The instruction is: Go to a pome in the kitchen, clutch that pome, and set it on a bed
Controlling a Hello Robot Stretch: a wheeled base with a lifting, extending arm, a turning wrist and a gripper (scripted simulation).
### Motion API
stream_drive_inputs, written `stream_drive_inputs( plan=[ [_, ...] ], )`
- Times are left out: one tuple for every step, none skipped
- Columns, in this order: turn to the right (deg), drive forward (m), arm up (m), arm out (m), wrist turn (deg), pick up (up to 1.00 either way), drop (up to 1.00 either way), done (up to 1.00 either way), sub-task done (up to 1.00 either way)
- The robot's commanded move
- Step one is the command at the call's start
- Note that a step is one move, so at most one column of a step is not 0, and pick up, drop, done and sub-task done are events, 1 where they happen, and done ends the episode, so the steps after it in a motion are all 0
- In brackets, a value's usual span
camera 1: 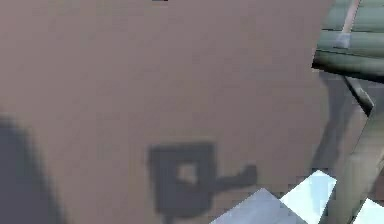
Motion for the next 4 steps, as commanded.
stream_drive_inputs(
  plan=[
    [45.0,0.00,0.00,0.00,0.0,0.00,0.00,0.00,0.00],
    [42.0,0.00,0.00,0.00,0.0,0.00,0.00,0.00,0.00],
    [0.0,1.00,0.00,0.00,0.0,0.00,0.00,0.00,0.00],
    [3.0,0.00,0.00,0.00,0.0,0.00,0.00,0.00,0.00]
  ],
)
